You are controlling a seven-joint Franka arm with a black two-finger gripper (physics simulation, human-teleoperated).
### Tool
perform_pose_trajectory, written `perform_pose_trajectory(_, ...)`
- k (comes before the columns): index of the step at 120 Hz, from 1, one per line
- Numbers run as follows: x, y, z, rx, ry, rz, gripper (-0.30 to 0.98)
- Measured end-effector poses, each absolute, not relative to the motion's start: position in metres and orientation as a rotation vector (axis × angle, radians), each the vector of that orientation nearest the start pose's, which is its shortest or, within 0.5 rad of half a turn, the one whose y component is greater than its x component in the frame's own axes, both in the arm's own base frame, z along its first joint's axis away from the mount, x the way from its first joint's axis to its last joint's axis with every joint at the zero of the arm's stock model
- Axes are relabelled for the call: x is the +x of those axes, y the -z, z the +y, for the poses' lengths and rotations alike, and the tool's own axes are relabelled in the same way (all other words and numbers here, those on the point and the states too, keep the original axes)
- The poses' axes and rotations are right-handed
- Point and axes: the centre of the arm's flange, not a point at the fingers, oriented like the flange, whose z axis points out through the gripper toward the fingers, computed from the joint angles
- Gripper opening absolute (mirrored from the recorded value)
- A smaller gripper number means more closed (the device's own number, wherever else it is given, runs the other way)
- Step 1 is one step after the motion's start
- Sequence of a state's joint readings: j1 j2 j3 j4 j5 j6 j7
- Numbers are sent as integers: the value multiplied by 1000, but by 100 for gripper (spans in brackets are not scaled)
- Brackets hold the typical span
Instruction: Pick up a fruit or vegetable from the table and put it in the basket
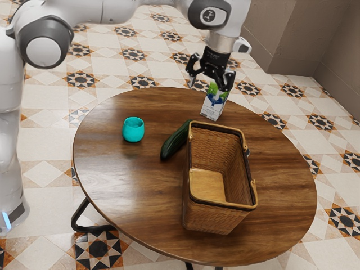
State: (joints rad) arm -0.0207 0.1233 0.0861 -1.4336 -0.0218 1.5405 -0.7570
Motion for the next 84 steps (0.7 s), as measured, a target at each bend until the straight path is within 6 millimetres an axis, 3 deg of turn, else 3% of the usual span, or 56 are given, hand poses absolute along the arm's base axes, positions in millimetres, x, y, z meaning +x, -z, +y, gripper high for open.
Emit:
perform_pose_trajectory(27, 595, -563, 32, -2735, -38, -1563, 69)
perform_pose_trajectory(84, 605, -509, 16, -2530, -57, -1932, 69)
